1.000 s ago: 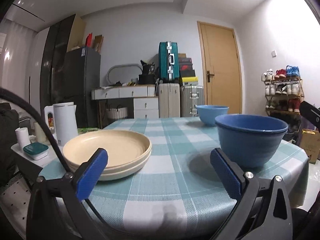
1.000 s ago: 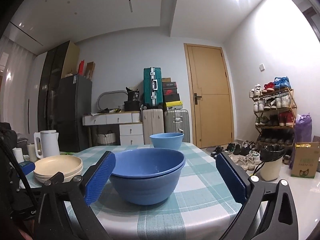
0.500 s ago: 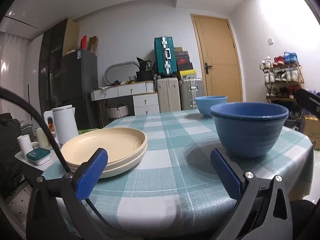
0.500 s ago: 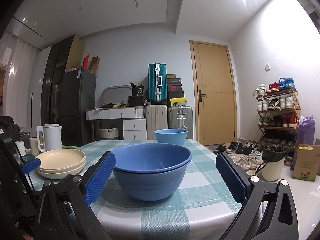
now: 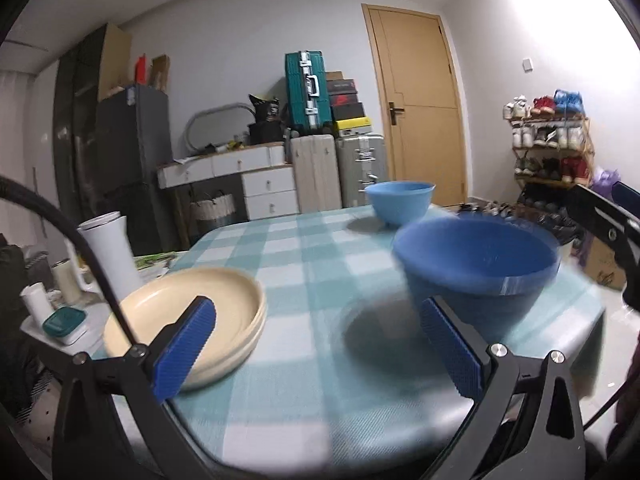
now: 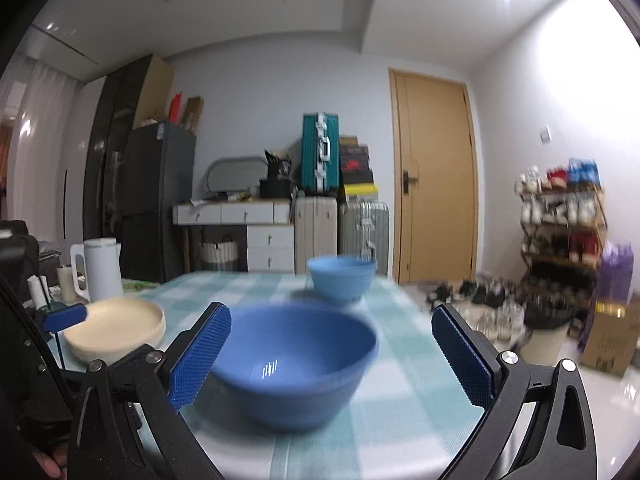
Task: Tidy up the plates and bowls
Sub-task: 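Reach the left gripper to the last blue bowl and close on its rim, then lift the blue bowl with the left gripper and carry it toward the nested bowls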
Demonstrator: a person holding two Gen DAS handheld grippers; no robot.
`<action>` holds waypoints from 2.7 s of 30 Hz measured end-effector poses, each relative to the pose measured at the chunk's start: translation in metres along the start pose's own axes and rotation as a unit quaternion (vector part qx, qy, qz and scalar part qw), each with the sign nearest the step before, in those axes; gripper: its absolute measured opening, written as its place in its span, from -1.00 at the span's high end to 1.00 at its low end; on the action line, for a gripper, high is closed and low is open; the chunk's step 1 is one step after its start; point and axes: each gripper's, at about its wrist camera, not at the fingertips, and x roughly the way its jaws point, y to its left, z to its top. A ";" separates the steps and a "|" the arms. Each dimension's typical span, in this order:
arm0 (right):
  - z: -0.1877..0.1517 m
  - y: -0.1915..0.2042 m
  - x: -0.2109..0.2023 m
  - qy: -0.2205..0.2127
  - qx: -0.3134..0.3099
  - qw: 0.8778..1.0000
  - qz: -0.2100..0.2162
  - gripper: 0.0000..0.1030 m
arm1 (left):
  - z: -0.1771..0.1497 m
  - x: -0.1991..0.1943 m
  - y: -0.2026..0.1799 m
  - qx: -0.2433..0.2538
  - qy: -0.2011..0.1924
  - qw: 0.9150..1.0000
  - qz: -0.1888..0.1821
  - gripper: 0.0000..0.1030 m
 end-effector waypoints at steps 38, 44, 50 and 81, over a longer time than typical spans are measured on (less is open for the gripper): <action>0.062 -0.175 0.480 0.373 0.185 0.903 0.108 -0.92 | 0.155 0.505 -0.067 -0.148 0.479 0.858 -0.111 0.02; 0.035 -0.174 0.499 0.393 0.172 0.898 0.102 -0.82 | 0.139 0.515 -0.084 -0.104 0.505 0.852 -0.093 0.76; 0.022 -0.174 0.504 0.418 0.183 0.884 0.104 -0.29 | 0.141 0.505 -0.094 -0.060 0.516 0.852 -0.073 0.79; 0.028 -0.098 0.400 0.505 0.136 0.840 0.141 0.02 | 0.093 0.349 -0.035 0.040 0.526 0.844 -0.100 0.71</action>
